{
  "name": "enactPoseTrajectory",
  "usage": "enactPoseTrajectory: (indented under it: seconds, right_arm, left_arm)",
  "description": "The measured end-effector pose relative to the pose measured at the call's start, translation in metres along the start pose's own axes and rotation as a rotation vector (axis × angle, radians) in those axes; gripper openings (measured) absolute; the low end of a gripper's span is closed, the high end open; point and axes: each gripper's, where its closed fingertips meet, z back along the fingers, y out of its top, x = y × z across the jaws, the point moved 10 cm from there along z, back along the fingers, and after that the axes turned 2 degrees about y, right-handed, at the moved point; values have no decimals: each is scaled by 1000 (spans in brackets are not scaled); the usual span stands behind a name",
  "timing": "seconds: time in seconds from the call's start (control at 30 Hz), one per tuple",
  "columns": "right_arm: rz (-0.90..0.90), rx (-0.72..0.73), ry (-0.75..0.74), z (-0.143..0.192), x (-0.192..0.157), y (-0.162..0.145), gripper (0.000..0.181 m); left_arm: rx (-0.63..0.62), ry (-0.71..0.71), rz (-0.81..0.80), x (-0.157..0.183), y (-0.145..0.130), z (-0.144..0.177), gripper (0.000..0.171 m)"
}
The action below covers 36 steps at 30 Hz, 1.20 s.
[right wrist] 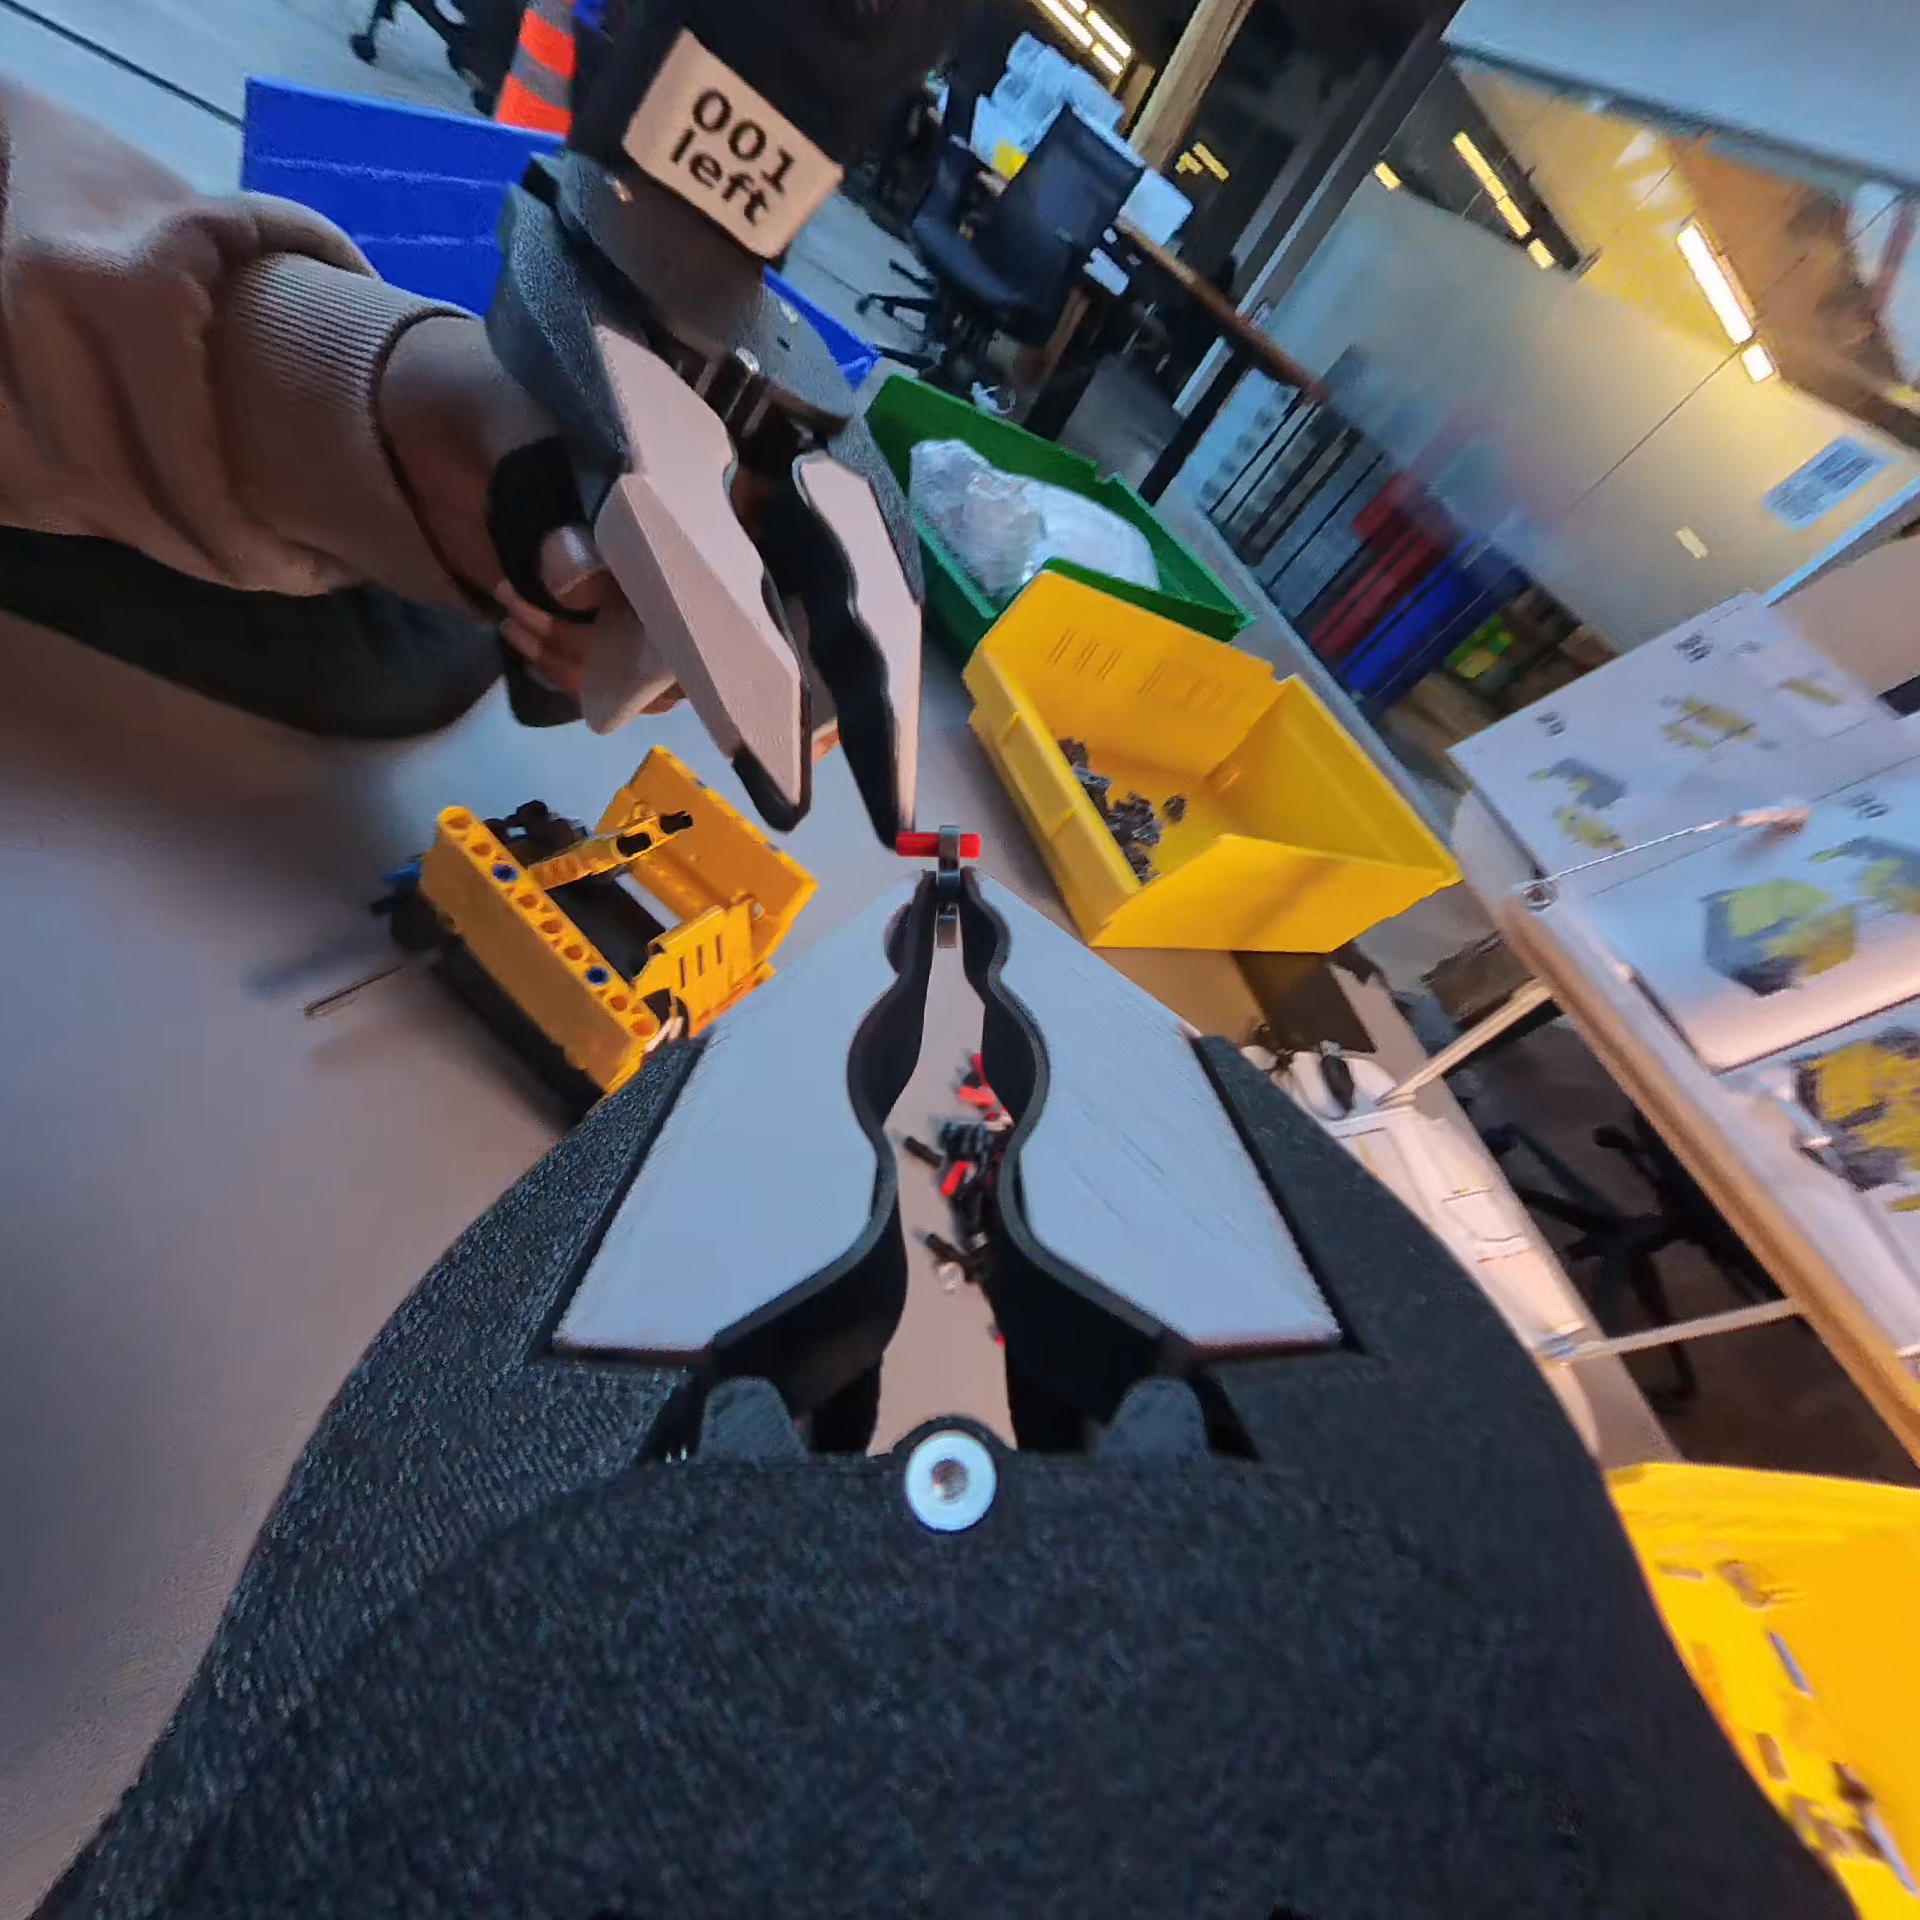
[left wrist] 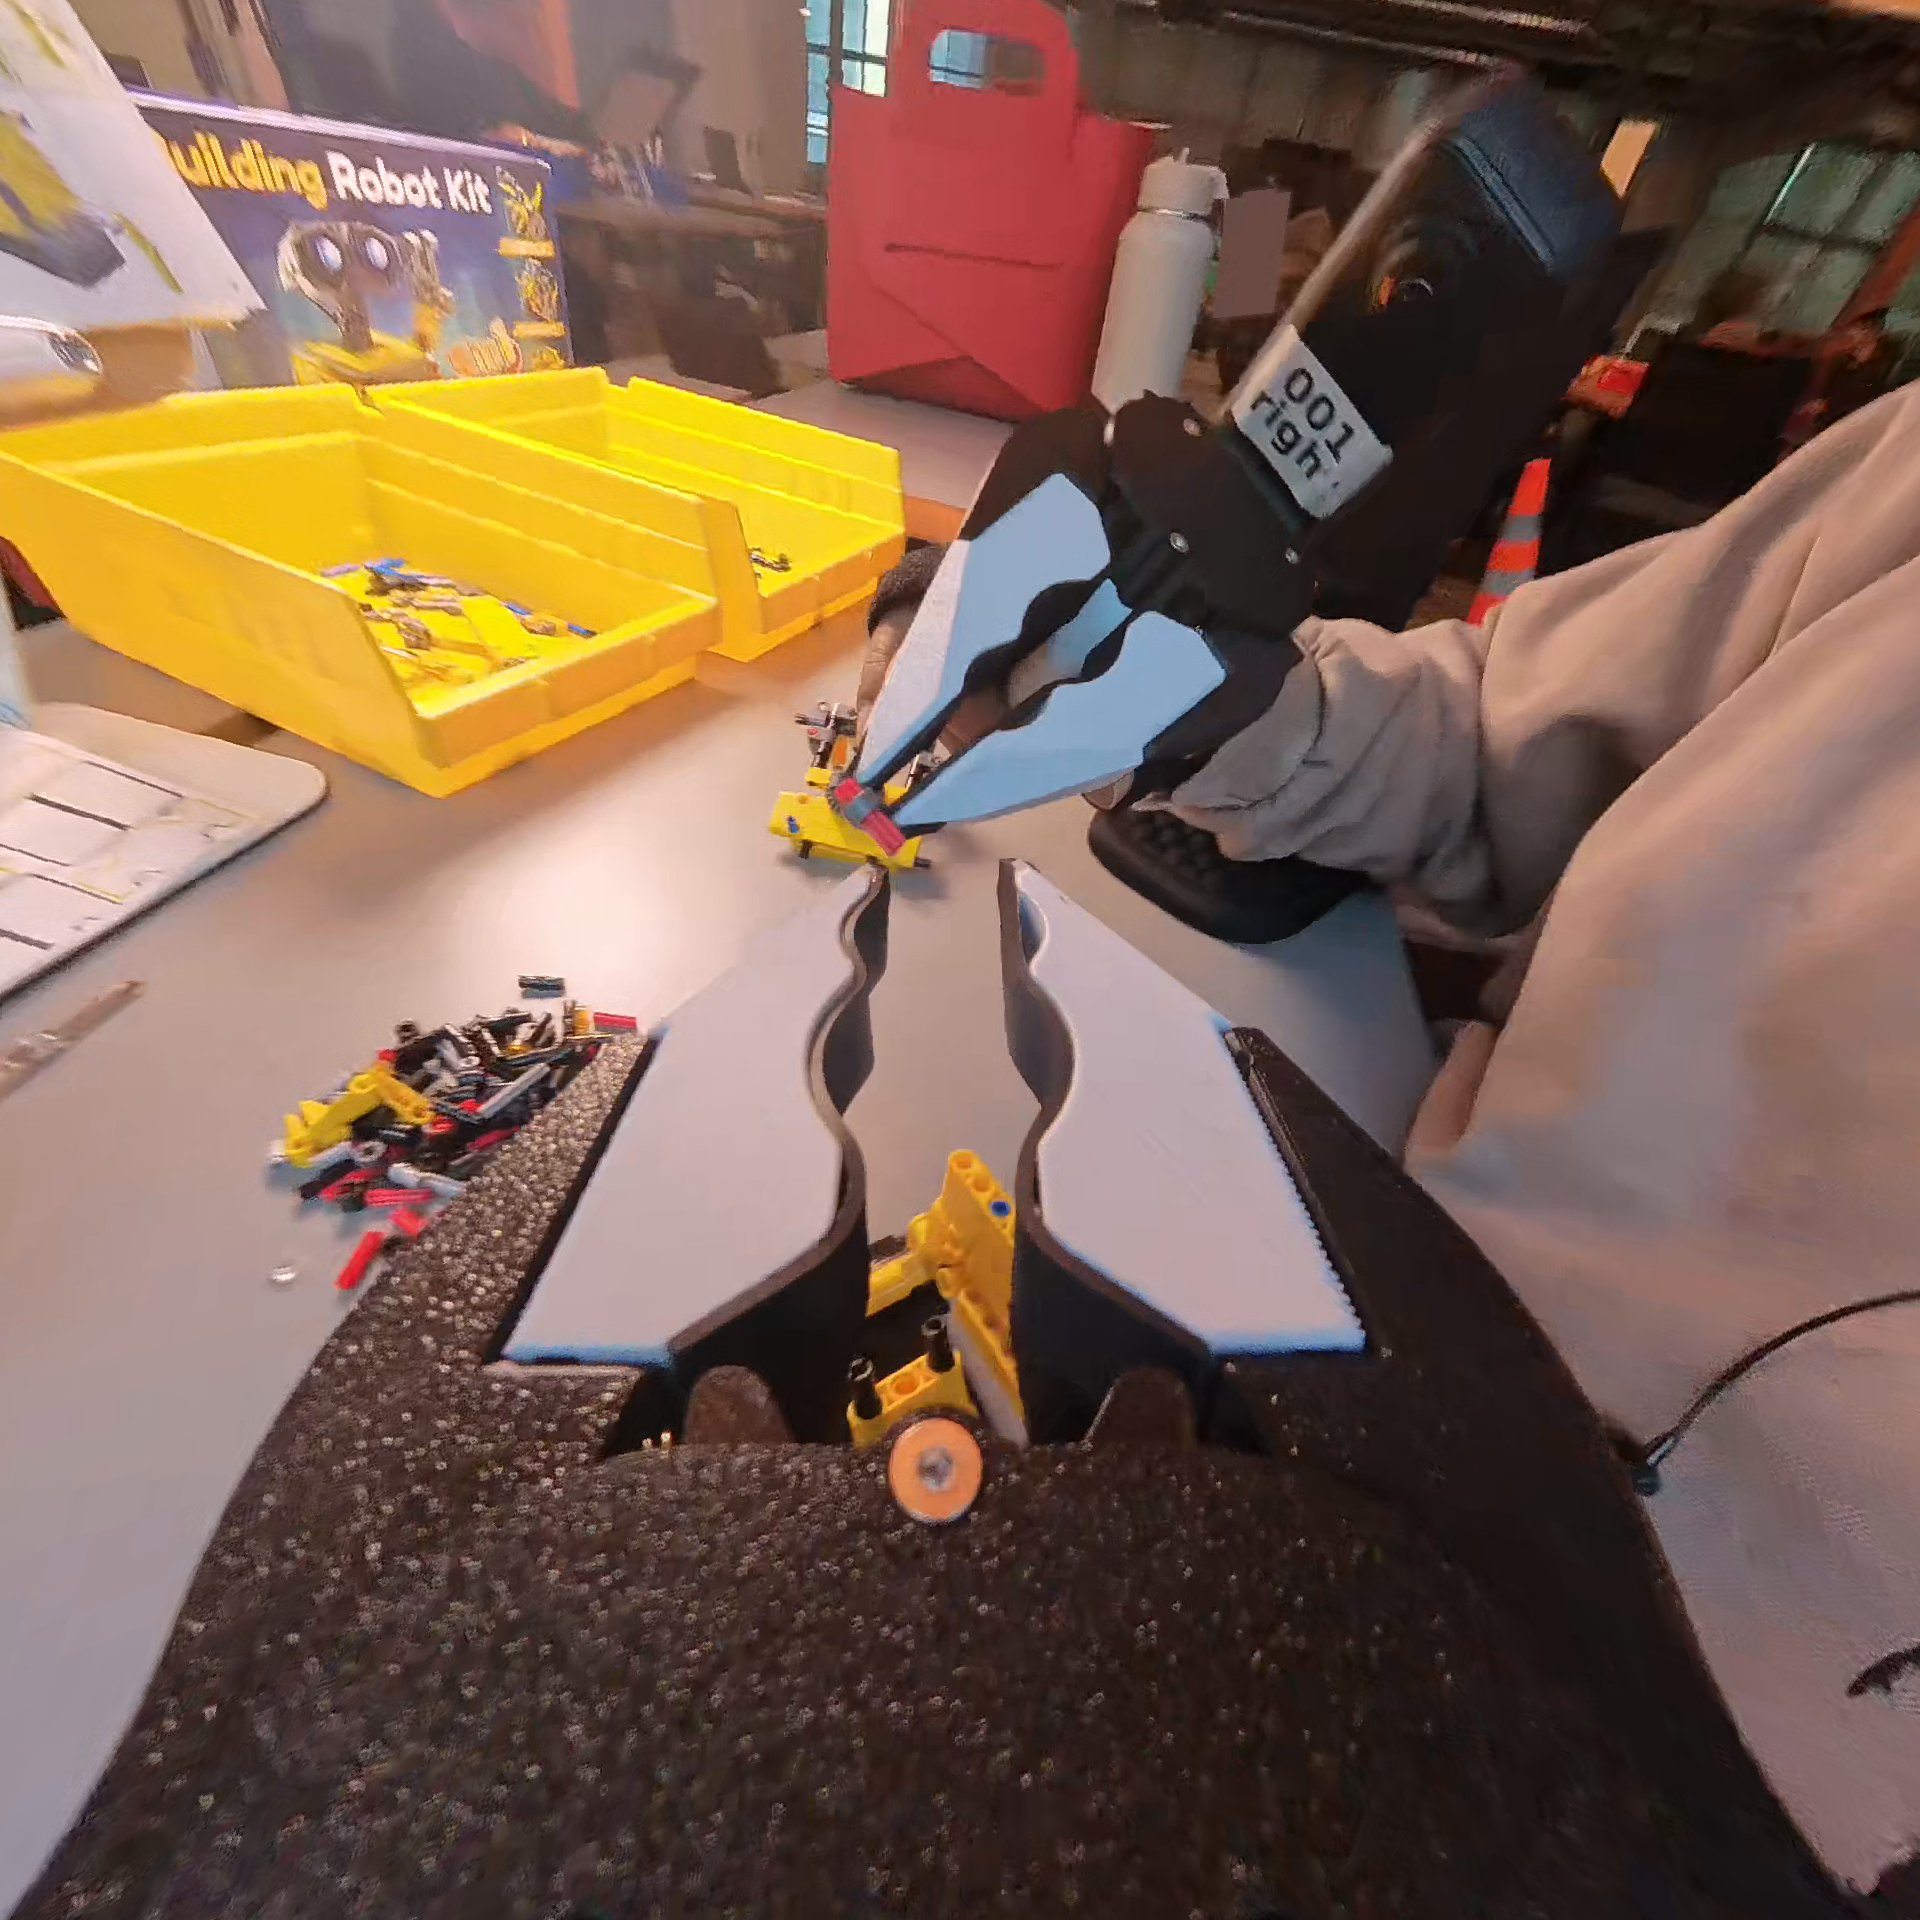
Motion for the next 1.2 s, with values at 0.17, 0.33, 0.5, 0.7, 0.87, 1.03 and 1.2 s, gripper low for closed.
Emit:
enactPoseTrajectory:
  seconds: [0.17, 0.33, 0.5, 0.7, 0.87, 1.03, 1.2]
  right_arm:
    - [130, -11, -92, -2, -4, 5, 3]
    - [216, -39, -157, -2, -11, 6, 3]
    - [268, -49, -195, -1, -13, 8, 3]
    - [287, -66, -185, -1, -16, 4, 3]
    - [274, -61, -184, -3, -19, 2, 4]
    - [212, -74, -220, -7, -21, -1, 2]
    - [182, -55, -281, -9, -19, 1, 1]
  left_arm:
    - [105, -31, 205, -11, 0, -5, 10]
    - [112, -41, 267, -17, -4, -7, 4]
    - [126, -63, 271, -19, -1, -9, 4]
    - [110, -45, 232, -18, -5, -11, 3]
    - [104, -29, 213, -13, -9, -11, 3]
    - [90, 8, 229, -13, -11, -11, 3]
    - [137, 14, 262, -15, -8, -10, 3]
